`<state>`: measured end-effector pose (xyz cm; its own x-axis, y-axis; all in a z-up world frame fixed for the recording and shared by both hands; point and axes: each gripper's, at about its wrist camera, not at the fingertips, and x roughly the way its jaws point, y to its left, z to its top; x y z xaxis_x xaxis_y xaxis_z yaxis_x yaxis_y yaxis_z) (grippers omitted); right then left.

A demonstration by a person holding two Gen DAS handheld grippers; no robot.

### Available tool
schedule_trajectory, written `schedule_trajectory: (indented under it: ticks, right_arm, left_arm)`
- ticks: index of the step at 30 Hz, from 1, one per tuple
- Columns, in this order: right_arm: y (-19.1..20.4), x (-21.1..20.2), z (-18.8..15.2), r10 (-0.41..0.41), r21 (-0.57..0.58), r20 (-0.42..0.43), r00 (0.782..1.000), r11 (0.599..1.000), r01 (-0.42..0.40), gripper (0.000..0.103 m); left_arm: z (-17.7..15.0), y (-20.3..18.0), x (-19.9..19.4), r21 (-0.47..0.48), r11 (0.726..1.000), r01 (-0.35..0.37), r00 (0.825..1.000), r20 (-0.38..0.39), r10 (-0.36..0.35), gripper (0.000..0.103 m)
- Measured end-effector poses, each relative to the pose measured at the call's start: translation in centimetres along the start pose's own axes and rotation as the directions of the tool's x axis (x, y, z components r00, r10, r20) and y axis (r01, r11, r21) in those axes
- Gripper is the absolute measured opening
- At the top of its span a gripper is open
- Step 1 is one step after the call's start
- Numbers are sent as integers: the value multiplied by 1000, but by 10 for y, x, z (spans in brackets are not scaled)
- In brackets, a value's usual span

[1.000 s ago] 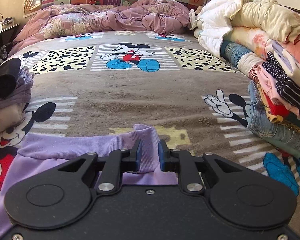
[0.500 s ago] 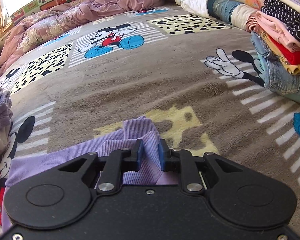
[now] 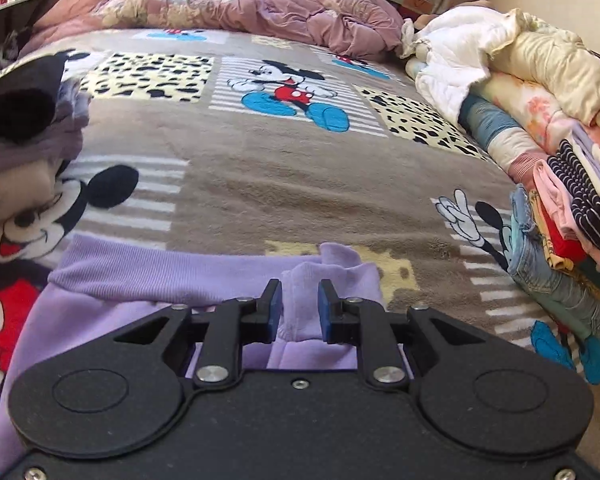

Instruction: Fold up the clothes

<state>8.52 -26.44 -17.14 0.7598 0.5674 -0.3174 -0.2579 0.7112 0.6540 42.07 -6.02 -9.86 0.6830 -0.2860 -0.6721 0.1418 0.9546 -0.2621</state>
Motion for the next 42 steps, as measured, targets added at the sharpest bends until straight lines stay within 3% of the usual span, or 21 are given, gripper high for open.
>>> schedule_trajectory:
  ticks: [2, 8, 17, 26, 29, 33, 42]
  right_arm:
    - [2, -9, 2, -18, -6, 26, 1000, 1000, 18, 42]
    - [0, -15, 25, -43, -12, 100, 994, 999, 45, 44]
    - [-13, 62, 113, -47, -74, 72, 996, 996, 53, 44]
    - [-34, 141, 169, -84, -135, 29, 996, 987, 87, 42]
    - [-40, 159, 180, -73, -145, 12, 997, 987, 74, 33]
    - [-47, 175, 191, -43, -141, -9, 999, 989, 41, 29]
    - [-54, 196, 190, -78, -154, -52, 996, 986, 69, 29]
  left_arm:
    - [-2, 11, 3, -39, 999, 24, 1000, -14, -24, 16]
    - [-4, 23, 7, -72, 990, 118, 993, -13, -119, 23]
    - [-3, 32, 3, -22, 985, 172, 985, -19, -173, 29]
    - [-2, 43, 5, -21, 970, 243, 970, -15, -243, 29]
    - [-2, 47, 9, -31, 966, 258, 966, -18, -258, 29]
    - [-4, 50, 12, -28, 962, 272, 962, -25, -273, 29]
    - [-12, 51, 24, -19, 958, 285, 958, -39, -285, 28]
